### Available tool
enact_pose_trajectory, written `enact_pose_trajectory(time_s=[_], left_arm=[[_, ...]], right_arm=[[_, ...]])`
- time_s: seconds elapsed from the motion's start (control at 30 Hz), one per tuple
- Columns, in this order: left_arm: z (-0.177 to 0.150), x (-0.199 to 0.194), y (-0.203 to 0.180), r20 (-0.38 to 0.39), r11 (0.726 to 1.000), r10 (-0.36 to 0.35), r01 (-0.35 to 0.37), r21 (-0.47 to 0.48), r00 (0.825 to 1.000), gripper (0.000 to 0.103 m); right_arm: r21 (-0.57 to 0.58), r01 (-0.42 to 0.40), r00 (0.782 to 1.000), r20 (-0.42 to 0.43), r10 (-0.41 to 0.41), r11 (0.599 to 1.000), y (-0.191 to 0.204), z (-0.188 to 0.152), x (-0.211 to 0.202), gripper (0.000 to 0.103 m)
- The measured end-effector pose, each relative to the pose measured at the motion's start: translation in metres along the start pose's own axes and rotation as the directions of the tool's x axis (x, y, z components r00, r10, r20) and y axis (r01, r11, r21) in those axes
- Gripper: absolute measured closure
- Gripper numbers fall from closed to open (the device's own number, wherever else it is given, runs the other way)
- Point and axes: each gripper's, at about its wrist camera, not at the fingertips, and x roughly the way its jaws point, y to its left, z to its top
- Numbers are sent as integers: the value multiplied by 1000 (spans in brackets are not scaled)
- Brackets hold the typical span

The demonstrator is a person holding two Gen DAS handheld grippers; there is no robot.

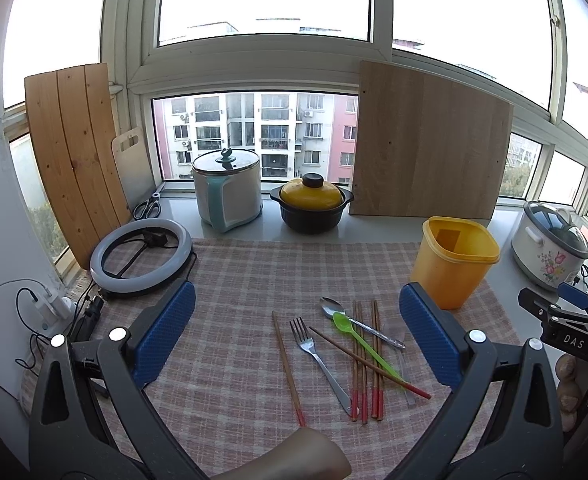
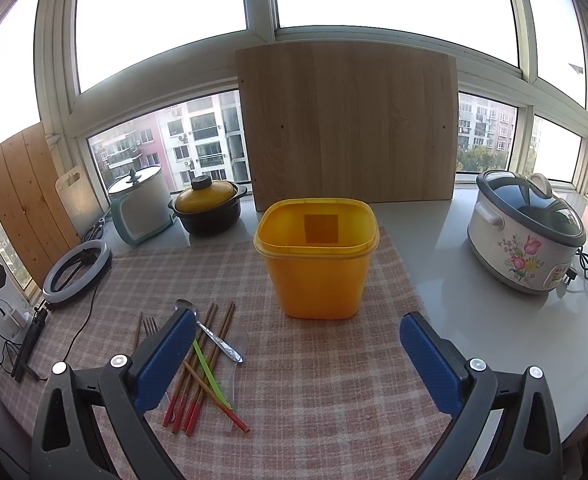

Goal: Organize utensils

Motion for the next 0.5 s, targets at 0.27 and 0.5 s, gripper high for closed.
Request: enact_pose_trajectory(time_s=[0.27,0.5], left_arm=[[0,0,-2,-1,1000,0,0,-1,1000,0],[0,1,-2,-2,1000,-1,1,-2,1000,0]], right_arm=[[2,2,1000,-4,-2,1000,0,0,1,0],[3,4,1000,-7,-4,1000,1,-1,2,0]])
